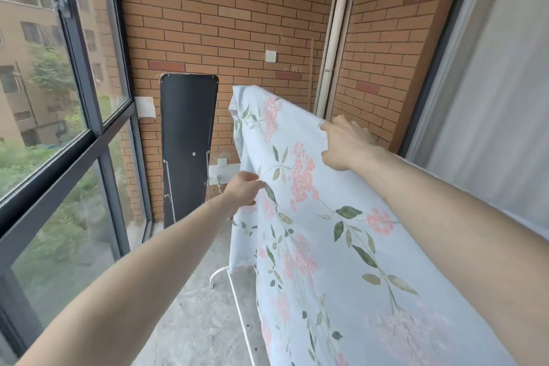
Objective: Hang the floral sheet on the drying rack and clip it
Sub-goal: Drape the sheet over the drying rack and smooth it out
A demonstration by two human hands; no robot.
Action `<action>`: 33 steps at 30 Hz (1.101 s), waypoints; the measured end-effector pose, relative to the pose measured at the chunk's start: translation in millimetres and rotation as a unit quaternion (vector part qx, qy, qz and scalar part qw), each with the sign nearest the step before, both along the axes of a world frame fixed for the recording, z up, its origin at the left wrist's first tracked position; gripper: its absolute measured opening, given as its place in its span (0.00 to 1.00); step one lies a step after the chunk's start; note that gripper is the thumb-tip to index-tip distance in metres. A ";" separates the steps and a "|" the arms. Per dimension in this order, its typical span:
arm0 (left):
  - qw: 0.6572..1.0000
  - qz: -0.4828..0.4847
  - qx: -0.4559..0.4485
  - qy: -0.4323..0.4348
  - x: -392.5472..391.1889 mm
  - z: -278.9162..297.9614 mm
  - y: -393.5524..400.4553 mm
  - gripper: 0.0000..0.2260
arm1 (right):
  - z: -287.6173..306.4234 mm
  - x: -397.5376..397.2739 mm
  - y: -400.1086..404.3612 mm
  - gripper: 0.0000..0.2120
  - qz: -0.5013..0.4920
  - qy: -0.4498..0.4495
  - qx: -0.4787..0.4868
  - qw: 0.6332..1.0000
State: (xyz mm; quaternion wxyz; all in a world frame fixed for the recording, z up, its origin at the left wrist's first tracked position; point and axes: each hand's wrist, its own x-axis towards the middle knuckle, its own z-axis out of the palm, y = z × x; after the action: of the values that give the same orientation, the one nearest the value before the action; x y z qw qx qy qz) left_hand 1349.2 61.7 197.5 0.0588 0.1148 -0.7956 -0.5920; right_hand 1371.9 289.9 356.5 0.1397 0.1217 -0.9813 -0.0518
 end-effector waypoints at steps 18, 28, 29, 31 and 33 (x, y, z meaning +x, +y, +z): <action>0.998 0.029 0.053 0.026 -242.1 10.5 -175.2 0.18 | 6.0 -267.5 -159.8 0.33 -0.011 -0.045 -0.047 0.998; 0.989 -0.015 0.147 -0.016 -374.3 16.3 -235.2 0.12 | -5.9 -377.1 -217.5 0.33 -0.051 -0.026 -0.055 0.997; 0.987 -0.018 0.158 -0.018 -394.9 18.6 -238.1 0.13 | -4.7 -394.8 -222.9 0.31 -0.051 -0.021 -0.056 0.997; 0.982 -0.019 0.188 -0.018 -415.9 23.3 -237.0 0.14 | -2.5 -411.9 -228.0 0.24 -0.043 -0.015 -0.057 0.997; 0.974 -0.020 0.223 -0.020 -439.3 28.5 -236.0 0.12 | 2.0 -428.9 -233.0 0.20 -0.047 -0.024 -0.062 0.997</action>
State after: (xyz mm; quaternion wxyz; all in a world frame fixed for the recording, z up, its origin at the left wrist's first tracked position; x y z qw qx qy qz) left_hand 909.9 -174.3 226.1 0.0037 0.1211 -0.6467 -0.7531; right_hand 943.0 56.9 358.5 0.1208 0.0681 -0.9903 0.0057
